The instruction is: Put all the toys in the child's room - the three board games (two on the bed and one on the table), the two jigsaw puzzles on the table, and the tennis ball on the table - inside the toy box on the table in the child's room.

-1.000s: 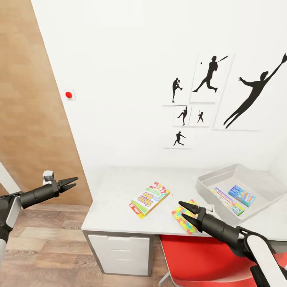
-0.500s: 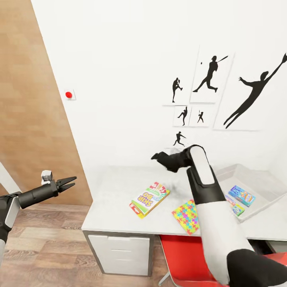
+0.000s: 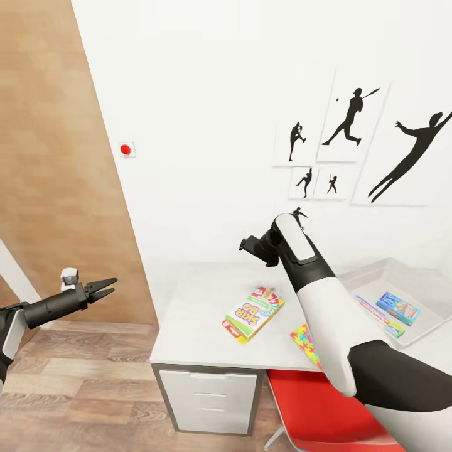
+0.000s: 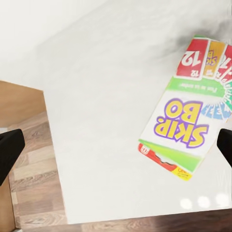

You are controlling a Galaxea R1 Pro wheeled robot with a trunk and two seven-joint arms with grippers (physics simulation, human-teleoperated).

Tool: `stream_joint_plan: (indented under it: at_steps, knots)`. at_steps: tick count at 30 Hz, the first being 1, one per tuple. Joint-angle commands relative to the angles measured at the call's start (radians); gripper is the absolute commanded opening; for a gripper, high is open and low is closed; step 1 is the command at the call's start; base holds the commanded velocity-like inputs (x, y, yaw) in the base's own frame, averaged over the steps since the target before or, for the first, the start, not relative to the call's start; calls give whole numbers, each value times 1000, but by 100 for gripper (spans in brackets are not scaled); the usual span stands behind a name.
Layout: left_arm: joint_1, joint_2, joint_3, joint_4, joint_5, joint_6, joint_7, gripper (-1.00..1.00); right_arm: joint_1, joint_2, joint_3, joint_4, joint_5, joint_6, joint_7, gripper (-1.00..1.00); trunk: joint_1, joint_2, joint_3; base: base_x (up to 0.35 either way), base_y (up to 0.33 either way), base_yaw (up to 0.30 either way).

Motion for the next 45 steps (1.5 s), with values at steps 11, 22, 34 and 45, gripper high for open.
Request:
stream_joint_plan:
  at_steps: [11,22,34,45]
  knots:
    - [-1,2,-1,1,3,8,0,100,-2,0,7,0,-6,2,-10,100,1,-2,-3,4,108,-32]
    - [-1,3,0,1,2,8,0,100,0,0,2,2,-6,2,-9,100,1,-2,-6,4,36,-251]
    - [-1,5,0,1,2,8,0,100,0,0,6,7,-6,4,-9,100,1,-2,-11,144,106,-125]
    - [-1,-5,-11,-8,5,14,-17,100,0,0,10,11,-5,5,-9,100,1,-2,-19,94,65,20]
